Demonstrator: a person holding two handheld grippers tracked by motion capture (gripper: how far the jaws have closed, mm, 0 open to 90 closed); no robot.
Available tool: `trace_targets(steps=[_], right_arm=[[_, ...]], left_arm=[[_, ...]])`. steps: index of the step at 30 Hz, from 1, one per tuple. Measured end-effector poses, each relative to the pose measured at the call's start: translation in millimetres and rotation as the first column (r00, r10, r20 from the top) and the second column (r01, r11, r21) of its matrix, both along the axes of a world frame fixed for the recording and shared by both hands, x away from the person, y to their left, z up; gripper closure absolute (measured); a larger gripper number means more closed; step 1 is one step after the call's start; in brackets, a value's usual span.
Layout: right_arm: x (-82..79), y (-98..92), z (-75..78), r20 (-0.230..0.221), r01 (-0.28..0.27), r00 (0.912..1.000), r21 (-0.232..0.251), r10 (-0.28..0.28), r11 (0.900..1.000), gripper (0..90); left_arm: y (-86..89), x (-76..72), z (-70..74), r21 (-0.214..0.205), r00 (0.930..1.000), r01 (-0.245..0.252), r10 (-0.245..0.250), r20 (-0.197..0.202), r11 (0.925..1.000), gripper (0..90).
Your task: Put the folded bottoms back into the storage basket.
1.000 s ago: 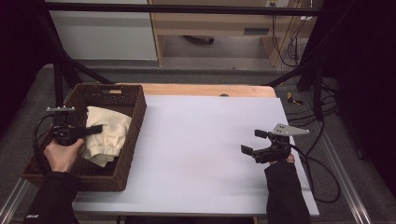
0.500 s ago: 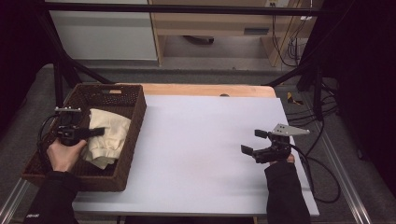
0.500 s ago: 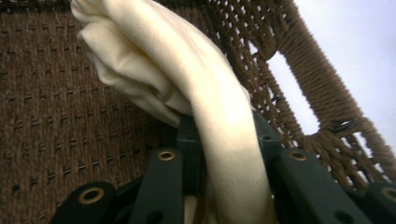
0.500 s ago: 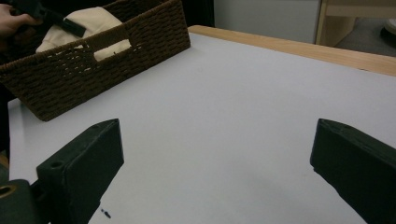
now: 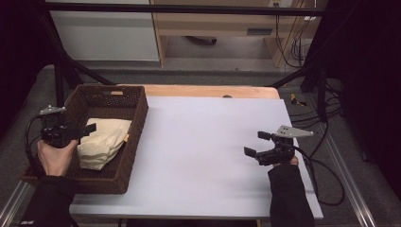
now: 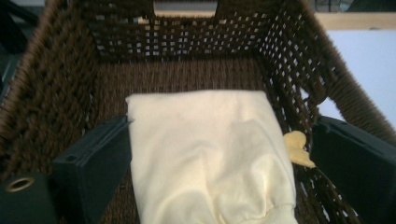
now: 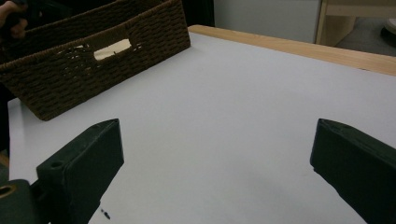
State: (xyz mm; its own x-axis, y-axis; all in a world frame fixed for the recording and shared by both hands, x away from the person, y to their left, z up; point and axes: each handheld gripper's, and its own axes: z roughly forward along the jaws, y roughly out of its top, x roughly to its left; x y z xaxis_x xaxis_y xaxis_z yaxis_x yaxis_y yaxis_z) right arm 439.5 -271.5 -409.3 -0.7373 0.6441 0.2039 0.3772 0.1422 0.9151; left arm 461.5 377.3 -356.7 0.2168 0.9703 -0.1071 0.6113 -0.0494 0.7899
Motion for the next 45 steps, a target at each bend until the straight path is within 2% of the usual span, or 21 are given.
trace_targets(steps=[2,9,10,15,21,25,26,27,28,29,31,32,41,44,45], right_arm=[[-0.1,-0.2,0.2,0.001,0.000,1.0000,0.001,0.000,1.0000,3.0],[-0.1,0.0,0.1,0.000,0.000,1.0000,0.000,0.000,1.0000,3.0],[-0.1,0.0,0.1,0.000,-0.001,1.0000,0.000,0.001,1.0000,3.0],[-0.2,-0.1,0.3,0.000,-0.001,1.0000,0.002,0.001,1.0000,3.0],[-0.2,-0.1,0.4,0.001,0.000,1.0000,0.003,0.000,1.0000,3.0],[-0.2,0.0,0.3,0.001,-0.001,1.0000,0.003,0.001,1.0000,3.0],[-0.2,-0.1,0.2,0.001,-0.001,1.0000,0.002,0.001,1.0000,3.0],[-0.2,-0.1,0.3,0.000,-0.001,1.0000,0.002,0.001,1.0000,3.0],[-0.2,-0.1,0.3,0.001,-0.001,1.0000,0.003,0.001,1.0000,3.0],[-0.2,-0.1,0.3,0.001,-0.001,1.0000,0.003,0.001,1.0000,3.0],[-0.2,-0.2,0.4,0.001,-0.001,1.0000,0.004,0.001,1.0000,3.0],[-0.2,-0.2,0.3,0.001,-0.001,1.0000,0.003,0.001,1.0000,3.0],[-0.1,-0.1,0.2,0.000,-0.002,1.0000,0.002,0.002,1.0000,3.0],[-0.2,-0.3,0.4,0.001,-0.001,1.0000,0.004,0.001,1.0000,3.0],[-0.2,-0.3,0.4,0.001,-0.001,1.0000,0.004,0.001,1.0000,3.0]], left_arm=[[0.3,-3.6,4.4,-0.013,0.9993,0.020,-0.020,0.031,0.9997,3.2],[-4.4,-9.2,11.1,-0.025,0.9949,0.077,-0.075,0.068,0.9967,0.0],[-6.5,-10.6,14.1,-0.042,0.9925,0.101,-0.097,0.074,0.9940,0.0],[-12.3,-14.1,21.6,-0.038,0.9864,0.138,-0.134,0.095,0.9897,0.0],[-22.8,-18.8,29.3,-0.037,0.9722,0.189,-0.181,0.148,0.9813,0.0],[-30.3,-20.1,33.2,-0.041,0.9637,0.225,-0.216,0.156,0.9735,0.0],[-33.2,-20.7,34.9,-0.039,0.9598,0.238,-0.228,0.163,0.9705,0.0],[-33.2,-20.7,34.9,-0.039,0.9598,0.238,-0.228,0.163,0.9705,0.0],[-36.8,-21.5,36.6,-0.042,0.9555,0.250,-0.239,0.173,0.9674,0.0],[-36.8,-21.5,36.6,-0.042,0.9555,0.250,-0.239,0.173,0.9674,0.0],[-42.5,-22.3,38.1,-0.046,0.9490,0.271,-0.258,0.181,0.9616,0.0],[-42.5,-22.3,38.1,-0.046,0.9490,0.271,-0.258,0.181,0.9616,0.0],[-63.3,-22.7,37.9,-0.045,0.9302,0.330,-0.317,0.186,0.9429,0.0],[-72.3,-23.0,35.9,-0.047,0.9216,0.353,-0.339,0.189,0.9343,0.0],[-72.3,-23.0,35.9,-0.047,0.9216,0.353,-0.339,0.189,0.9343,0.0]])
